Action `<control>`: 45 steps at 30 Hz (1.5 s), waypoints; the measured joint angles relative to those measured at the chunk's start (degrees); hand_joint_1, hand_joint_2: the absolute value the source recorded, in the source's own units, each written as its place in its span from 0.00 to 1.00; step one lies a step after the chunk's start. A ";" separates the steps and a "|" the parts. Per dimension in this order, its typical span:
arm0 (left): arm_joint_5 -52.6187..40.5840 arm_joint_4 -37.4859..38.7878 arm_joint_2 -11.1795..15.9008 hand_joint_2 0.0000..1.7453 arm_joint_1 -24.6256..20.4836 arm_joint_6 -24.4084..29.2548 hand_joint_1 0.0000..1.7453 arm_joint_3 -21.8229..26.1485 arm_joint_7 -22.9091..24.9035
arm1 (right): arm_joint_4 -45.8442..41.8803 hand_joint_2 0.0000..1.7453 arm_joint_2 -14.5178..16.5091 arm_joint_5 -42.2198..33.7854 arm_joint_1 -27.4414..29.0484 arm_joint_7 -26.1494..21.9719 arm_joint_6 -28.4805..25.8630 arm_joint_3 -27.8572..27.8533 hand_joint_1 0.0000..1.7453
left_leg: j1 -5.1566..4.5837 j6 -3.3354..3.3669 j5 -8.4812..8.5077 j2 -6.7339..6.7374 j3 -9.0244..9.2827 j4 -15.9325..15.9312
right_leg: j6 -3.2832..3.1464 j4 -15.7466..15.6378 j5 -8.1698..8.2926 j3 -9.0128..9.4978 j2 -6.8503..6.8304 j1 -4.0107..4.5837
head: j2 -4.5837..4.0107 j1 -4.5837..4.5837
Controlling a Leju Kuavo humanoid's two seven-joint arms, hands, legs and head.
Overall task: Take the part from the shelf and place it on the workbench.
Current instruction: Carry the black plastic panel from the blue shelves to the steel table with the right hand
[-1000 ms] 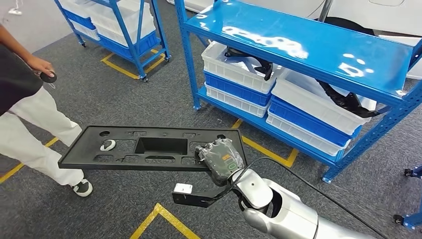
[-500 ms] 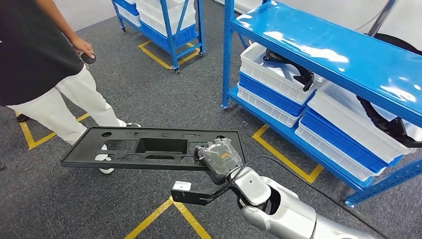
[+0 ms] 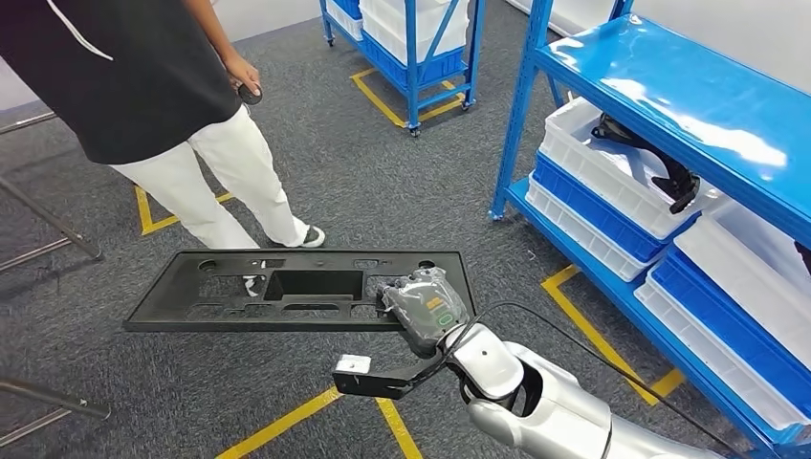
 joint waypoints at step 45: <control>-1.26 -0.07 1.51 1.00 1.42 -1.12 0.00 -0.30 0.51 | 2.03 1.00 2.25 -4.01 0.32 -1.06 -0.07 0.46 1.00 | 0.10 1.02 2.23 6.94 1.01 -2.96 | 2.32 1.06 -4.01 3.01 -7.51 -0.01 | 0.01 -0.01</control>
